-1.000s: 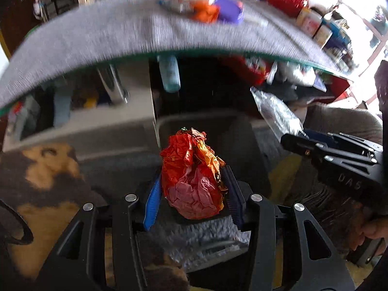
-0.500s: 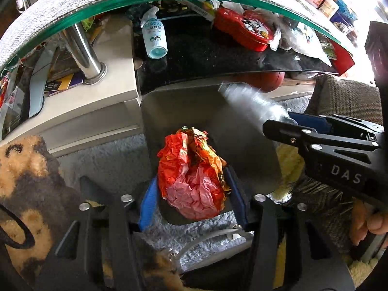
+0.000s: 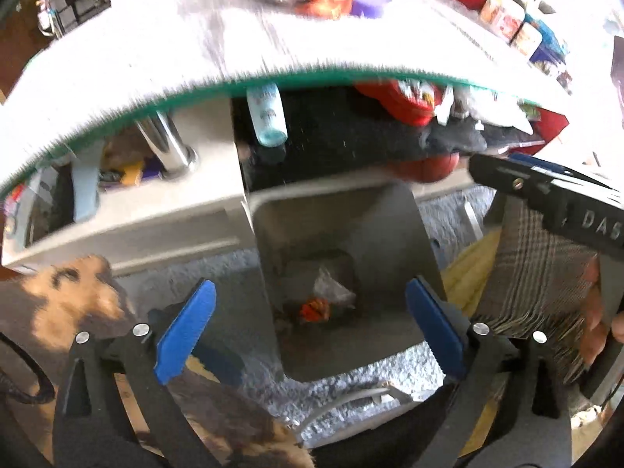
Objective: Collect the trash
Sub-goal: 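Raise both tools back over the table toward the remaining trash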
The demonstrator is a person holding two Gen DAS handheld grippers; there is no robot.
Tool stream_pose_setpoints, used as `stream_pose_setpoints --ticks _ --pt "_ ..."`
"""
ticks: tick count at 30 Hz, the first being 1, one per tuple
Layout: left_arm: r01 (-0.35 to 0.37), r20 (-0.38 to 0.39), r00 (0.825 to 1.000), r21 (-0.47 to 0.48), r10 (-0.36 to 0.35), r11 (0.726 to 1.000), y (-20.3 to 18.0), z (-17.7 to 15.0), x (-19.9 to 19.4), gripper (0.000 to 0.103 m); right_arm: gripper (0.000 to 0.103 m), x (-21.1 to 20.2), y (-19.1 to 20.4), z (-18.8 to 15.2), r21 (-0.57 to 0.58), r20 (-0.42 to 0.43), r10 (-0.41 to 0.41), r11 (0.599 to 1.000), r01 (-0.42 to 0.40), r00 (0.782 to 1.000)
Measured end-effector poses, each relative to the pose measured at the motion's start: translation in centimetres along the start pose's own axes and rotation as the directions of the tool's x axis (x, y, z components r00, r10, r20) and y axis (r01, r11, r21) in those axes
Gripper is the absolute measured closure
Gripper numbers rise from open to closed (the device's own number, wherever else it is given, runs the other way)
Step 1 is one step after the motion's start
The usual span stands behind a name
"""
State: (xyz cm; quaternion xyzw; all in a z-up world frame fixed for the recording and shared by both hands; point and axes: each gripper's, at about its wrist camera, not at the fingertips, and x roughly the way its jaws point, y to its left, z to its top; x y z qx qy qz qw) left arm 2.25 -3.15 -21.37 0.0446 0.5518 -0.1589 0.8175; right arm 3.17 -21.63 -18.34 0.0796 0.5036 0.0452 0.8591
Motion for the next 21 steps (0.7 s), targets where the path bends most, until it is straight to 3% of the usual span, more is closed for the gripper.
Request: stream_pose_setpoints --ticks 9,21 --pt "-0.022 0.132 0.991 -0.005 0.022 1.0 1.0 4.8 -4.4 0.008 0.02 -3.1 -1.2 5.6 0.004 0.133 -0.011 1.0 0.011 0.991" --pt "-0.014 0.163 0.986 -0.017 0.017 1.0 1.7 10.4 -4.0 0.008 0.02 0.5 -3.1 10.8 0.015 0.127 -0.072 0.997 0.07 0.989"
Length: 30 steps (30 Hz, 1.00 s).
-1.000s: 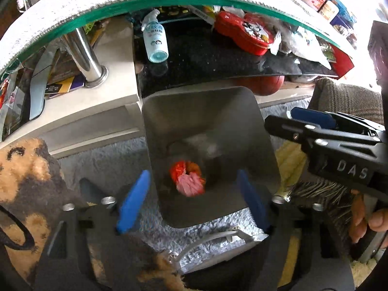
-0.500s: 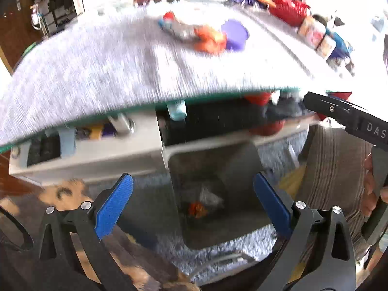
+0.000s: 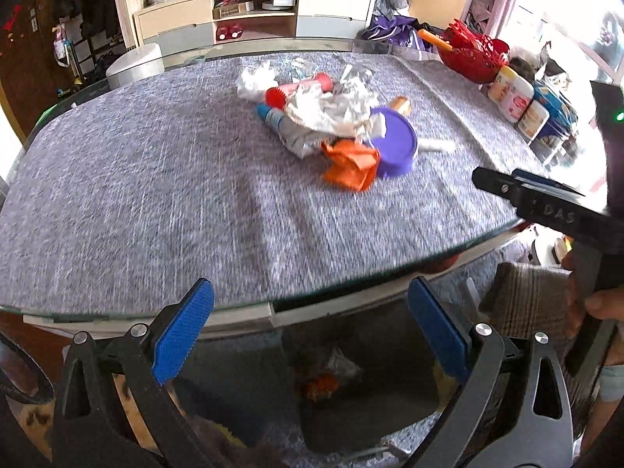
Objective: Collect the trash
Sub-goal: 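Raise both tools back over the table toward the remaining trash, then grasp the orange paper with the left tool while the right tool grasps the purple cup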
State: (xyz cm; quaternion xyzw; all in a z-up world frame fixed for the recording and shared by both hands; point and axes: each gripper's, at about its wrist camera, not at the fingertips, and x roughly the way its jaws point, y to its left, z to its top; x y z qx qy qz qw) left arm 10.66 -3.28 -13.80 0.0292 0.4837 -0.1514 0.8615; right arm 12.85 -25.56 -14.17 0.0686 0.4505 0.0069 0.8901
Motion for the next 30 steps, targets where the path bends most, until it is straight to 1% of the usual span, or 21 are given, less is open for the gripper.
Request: stream_pose_setpoints --ticks 3,6,9,16,21,24,28,30 --pt "0.011 -0.002 1.0 -0.007 -0.011 1.0 -0.1 1.3 1.0 0.009 0.02 0.9 -0.2 0.5 0.01 -0.008 0.013 1.0 -0.013 1.0" --pt "0.008 -0.004 1.0 0.003 -0.008 1.0 -0.5 2.5 2.1 0.011 0.02 1.7 0.3 1.3 0.019 -0.012 0.081 0.997 -0.081 0.997" --pt "0.006 -0.011 1.0 0.012 -0.006 1.0 -0.7 3.1 2.9 0.012 0.02 2.4 1.6 2.0 0.004 -0.019 0.116 0.993 -0.116 0.993" --pt "0.024 -0.046 0.999 0.009 -0.023 1.0 -0.5 3.6 4.6 0.012 0.02 5.0 5.3 3.5 -0.055 -0.053 0.149 0.987 -0.152 0.987" --pt "0.036 -0.057 0.998 0.009 -0.035 0.999 -0.5 3.9 5.5 0.012 0.021 6.4 6.4 4.2 -0.086 -0.067 0.11 0.99 -0.115 0.992" --pt "0.045 -0.064 0.997 0.009 -0.044 0.999 -0.5 4.1 6.1 0.012 0.02 6.8 7.0 4.4 -0.121 -0.052 0.079 0.989 -0.085 0.995" --pt "0.053 -0.072 0.996 0.008 -0.052 0.999 -0.6 4.5 7.1 0.012 0.019 7.4 7.6 4.7 -0.161 -0.048 0.058 0.985 -0.065 0.997" --pt "0.052 -0.069 0.996 0.009 -0.051 0.999 -0.6 4.7 7.4 0.012 0.019 7.8 7.2 5.0 -0.153 -0.055 0.033 0.987 -0.041 0.998"
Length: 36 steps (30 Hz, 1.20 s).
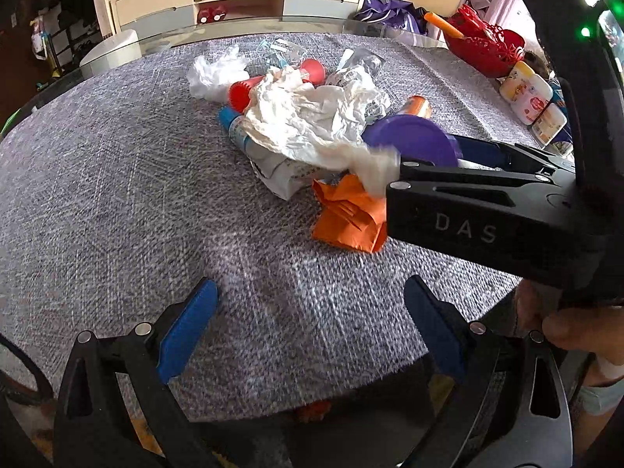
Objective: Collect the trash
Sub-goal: 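Grasp the orange paper with the left tool while the right tool grasps the purple cup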
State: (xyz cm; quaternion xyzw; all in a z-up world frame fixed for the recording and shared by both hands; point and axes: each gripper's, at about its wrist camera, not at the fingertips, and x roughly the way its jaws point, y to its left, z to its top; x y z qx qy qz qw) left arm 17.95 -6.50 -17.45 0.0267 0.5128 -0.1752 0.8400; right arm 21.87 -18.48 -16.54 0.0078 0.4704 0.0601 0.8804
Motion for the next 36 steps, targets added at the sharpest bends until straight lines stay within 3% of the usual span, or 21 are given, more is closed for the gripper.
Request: stream_pose_setpoints --ticks 3,8,10,12,13,14,16,19,28,36 --pt "0.009 0.013 1.0 -0.007 -0.009 1.0 0.1 0.5 0.1 0.012 0.018 0.4 -2.0 -0.1 0.082 -0.024 0.048 0.996 -0.046 0.999" --pt "0.014 0.021 1.0 -0.002 -0.014 1.0 -0.2 1.7 0.9 0.016 0.019 0.3 -3.7 -0.3 0.118 -0.027 0.08 0.99 -0.076 0.996" --pt "0.02 0.026 0.999 0.008 -0.02 1.0 -0.7 2.2 1.3 0.021 0.022 0.2 -3.8 -0.4 0.115 -0.02 0.081 0.99 -0.078 0.997" --pt "0.018 0.031 0.999 0.02 -0.018 1.0 -1.0 2.5 1.6 0.024 0.033 0.1 -3.9 -0.5 0.112 -0.011 0.089 0.99 -0.087 0.996" --pt "0.014 0.035 0.999 0.028 -0.015 1.0 -1.2 2.7 1.7 0.027 0.044 0.0 -4.0 -0.5 0.115 -0.007 0.1 0.988 -0.099 0.995" --pt "0.008 0.04 0.999 0.035 -0.009 0.999 -1.3 2.8 1.7 0.03 0.047 -0.1 -4.1 -0.4 0.122 -0.006 0.116 0.986 -0.114 0.993" --pt "-0.006 0.052 0.999 0.048 0.004 0.999 -1.4 2.9 1.8 0.047 0.06 0.4 -3.7 0.2 0.124 -0.01 0.119 0.985 -0.117 0.993" --pt "-0.008 0.058 0.998 0.037 0.006 0.999 -1.1 3.1 1.6 0.067 0.064 0.3 -4.1 0.3 0.139 -0.006 0.126 0.983 -0.124 0.992" --pt "0.004 0.081 0.997 0.016 -0.005 1.0 -0.2 1.6 -0.5 0.07 0.073 -3.0 -4.1 0.0 0.141 0.053 0.149 0.978 -0.155 0.987" --pt "-0.008 0.136 0.991 -0.009 0.01 1.0 0.6 -0.2 -4.7 0.07 0.08 -6.1 -3.2 -0.8 0.116 0.09 0.172 0.977 -0.182 0.981"
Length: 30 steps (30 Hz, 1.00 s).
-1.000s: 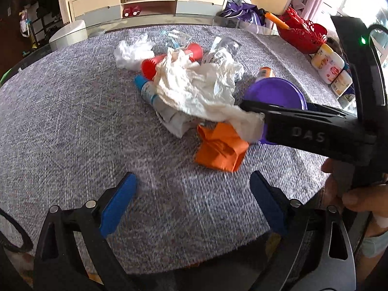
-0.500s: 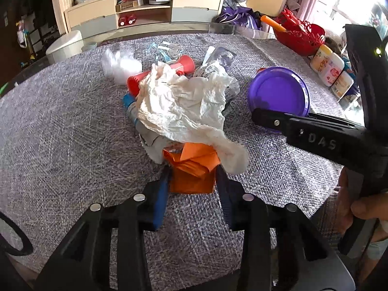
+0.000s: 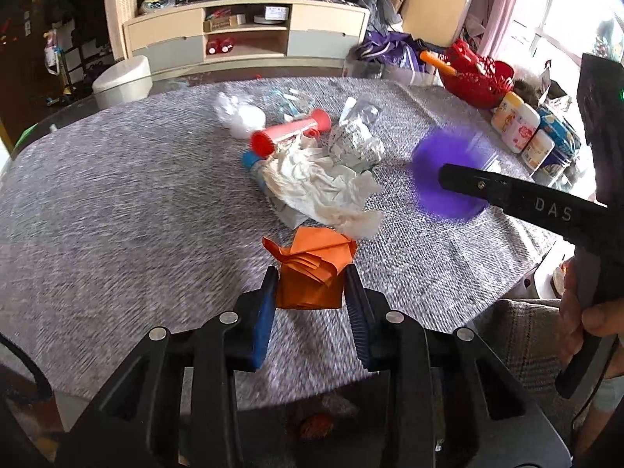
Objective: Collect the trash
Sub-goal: 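Grasp the orange paper with the left tool while the right tool grasps the purple cup, then lift the orange paper and purple cup off the table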
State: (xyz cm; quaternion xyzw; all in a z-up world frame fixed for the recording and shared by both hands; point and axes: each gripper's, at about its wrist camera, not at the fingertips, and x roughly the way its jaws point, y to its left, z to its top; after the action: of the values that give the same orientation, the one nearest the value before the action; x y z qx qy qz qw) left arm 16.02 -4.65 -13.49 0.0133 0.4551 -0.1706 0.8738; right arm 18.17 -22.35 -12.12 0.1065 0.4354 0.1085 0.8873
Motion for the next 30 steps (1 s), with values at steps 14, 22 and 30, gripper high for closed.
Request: stream_pose_setpoints --ticks 14,22,30 --pt "0.002 0.079 0.997 -0.007 -0.001 1.0 -0.2 -2.8 -6.7 0.07 0.088 -0.8 1.0 -1.9 -0.025 -0.009 -0.035 0.999 0.035 0.999" --pt "0.006 0.072 0.997 -0.029 -0.004 1.0 0.6 -2.7 -5.8 0.07 0.053 1.1 -0.3 -2.5 0.02 -0.04 -0.015 1.0 0.015 0.999" --pt "-0.002 0.05 0.999 -0.046 0.005 0.999 1.8 -2.1 -3.9 0.07 0.051 4.8 -1.1 -2.6 0.075 -0.088 0.037 0.997 -0.03 0.995"
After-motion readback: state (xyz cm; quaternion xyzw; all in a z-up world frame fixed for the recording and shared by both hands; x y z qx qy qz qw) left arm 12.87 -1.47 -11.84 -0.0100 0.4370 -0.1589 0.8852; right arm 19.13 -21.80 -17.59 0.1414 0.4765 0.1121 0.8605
